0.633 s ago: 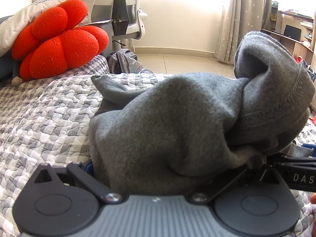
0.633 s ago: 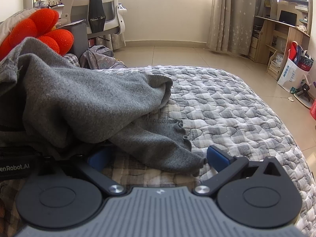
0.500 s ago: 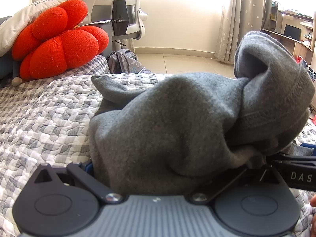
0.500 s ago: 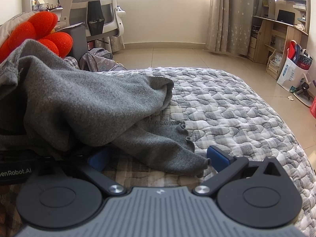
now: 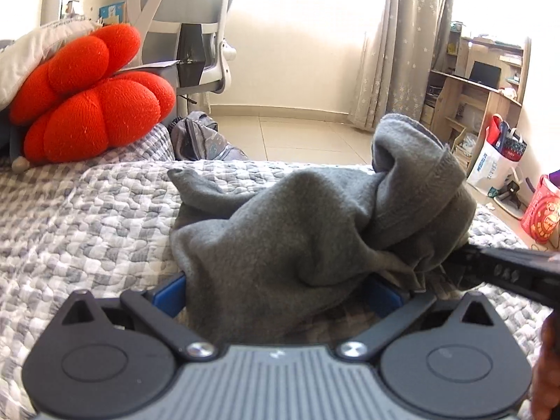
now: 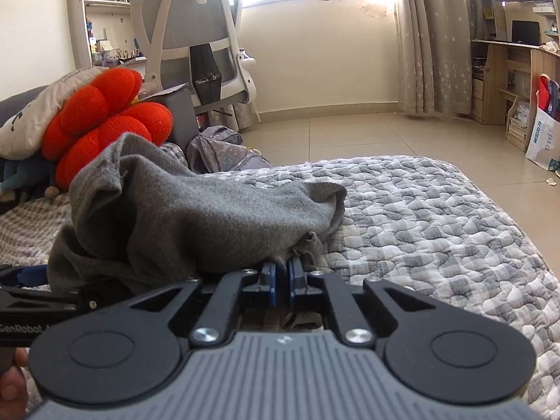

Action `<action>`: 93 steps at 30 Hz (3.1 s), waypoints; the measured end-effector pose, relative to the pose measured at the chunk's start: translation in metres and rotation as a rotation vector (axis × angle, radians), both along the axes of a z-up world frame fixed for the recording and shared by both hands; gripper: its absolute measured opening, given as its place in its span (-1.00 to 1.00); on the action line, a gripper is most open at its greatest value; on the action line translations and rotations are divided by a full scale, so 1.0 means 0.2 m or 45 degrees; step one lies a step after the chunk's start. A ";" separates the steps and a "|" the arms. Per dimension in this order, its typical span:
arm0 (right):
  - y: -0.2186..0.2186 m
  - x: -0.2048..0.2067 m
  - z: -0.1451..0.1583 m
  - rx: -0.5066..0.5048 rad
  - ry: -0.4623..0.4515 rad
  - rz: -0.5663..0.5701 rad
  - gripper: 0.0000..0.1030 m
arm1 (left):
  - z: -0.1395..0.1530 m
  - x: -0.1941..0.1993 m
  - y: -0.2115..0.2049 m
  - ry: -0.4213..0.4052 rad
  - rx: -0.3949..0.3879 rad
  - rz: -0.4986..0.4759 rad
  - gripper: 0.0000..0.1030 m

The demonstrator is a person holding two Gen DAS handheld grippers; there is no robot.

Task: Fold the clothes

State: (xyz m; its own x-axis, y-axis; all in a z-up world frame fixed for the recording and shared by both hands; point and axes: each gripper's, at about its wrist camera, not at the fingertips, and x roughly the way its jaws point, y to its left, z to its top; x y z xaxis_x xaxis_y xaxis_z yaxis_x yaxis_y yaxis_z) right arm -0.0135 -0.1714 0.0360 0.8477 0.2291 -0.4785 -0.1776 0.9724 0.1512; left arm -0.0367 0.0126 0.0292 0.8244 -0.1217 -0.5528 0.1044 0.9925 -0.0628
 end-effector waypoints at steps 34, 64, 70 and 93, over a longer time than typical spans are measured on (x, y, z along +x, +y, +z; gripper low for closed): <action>-0.04 -0.25 0.14 -0.182 -0.165 0.127 0.41 | 0.20 -0.25 0.30 -0.046 -0.092 -0.148 0.23; -0.27 -0.37 0.81 -0.062 -0.544 0.167 -0.74 | 0.85 -0.21 0.49 -0.408 -0.071 0.160 -0.78; -0.21 -0.21 0.49 -0.045 -0.298 0.202 -0.59 | 0.46 -0.12 0.52 -0.198 -0.042 0.156 -0.12; 0.09 -0.28 0.01 -0.094 0.071 0.664 -0.03 | 0.02 -0.16 -0.06 0.055 0.107 -0.273 -0.81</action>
